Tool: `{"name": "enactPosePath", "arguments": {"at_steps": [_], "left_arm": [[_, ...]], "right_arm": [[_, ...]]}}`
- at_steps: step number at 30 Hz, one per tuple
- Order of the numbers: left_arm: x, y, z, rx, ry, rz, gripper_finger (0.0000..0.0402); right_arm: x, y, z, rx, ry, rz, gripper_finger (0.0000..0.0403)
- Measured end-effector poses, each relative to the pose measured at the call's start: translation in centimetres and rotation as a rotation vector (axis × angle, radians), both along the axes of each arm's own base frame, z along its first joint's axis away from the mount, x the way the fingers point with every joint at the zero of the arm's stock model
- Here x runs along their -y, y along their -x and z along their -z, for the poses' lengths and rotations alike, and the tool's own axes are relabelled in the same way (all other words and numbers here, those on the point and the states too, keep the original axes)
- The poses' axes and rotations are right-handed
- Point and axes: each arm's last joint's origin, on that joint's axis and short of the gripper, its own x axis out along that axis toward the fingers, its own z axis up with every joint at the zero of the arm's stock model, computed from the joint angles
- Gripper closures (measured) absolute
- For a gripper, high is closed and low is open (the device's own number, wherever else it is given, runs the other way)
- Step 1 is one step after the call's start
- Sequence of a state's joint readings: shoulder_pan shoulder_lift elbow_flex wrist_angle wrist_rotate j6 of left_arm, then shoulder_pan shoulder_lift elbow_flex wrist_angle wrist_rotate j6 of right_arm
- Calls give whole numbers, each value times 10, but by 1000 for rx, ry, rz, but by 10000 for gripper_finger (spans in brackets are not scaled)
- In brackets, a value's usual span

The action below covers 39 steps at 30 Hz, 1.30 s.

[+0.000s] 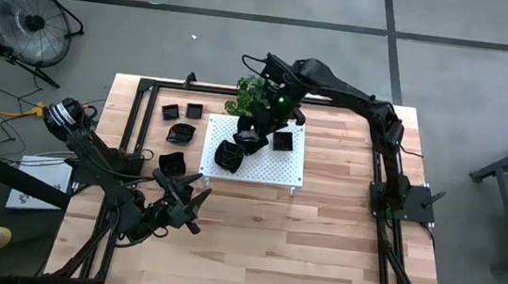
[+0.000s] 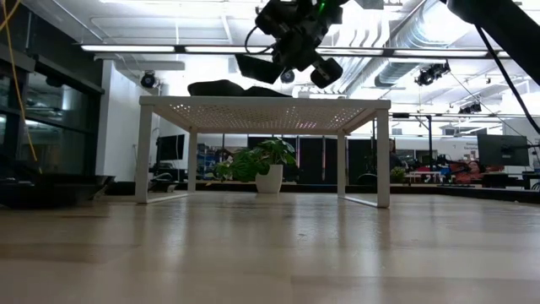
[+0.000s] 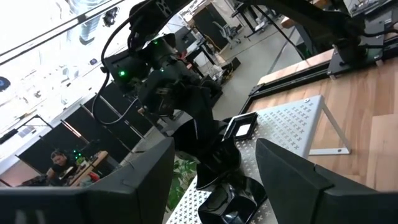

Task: Pick & Place Mini shaped plates
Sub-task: Stack the distorted square plate on top of the distorted square plates on the shelf

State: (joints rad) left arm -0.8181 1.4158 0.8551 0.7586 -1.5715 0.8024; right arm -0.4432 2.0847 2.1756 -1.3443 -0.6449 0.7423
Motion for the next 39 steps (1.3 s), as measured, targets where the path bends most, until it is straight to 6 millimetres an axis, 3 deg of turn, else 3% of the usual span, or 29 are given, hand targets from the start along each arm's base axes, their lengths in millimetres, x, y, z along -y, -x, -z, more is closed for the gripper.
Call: {"name": "enactPosePath", "arguments": {"at_steps": [6,12,25,39], "left_arm": [[0,0,0,0,0,0,181],[0,0,0,32,34,0,181],[0,0,0,34,36,1,181],[0,0,0,34,36,1,181]], "right_arm": [[-2,-1,-1,32,-35,-34,389],[2,-2,0,-24,-10,81,395],[-17,-6,2,-108,-10,92,400],[-15,-11,30,-121,-47,66,399]]}}
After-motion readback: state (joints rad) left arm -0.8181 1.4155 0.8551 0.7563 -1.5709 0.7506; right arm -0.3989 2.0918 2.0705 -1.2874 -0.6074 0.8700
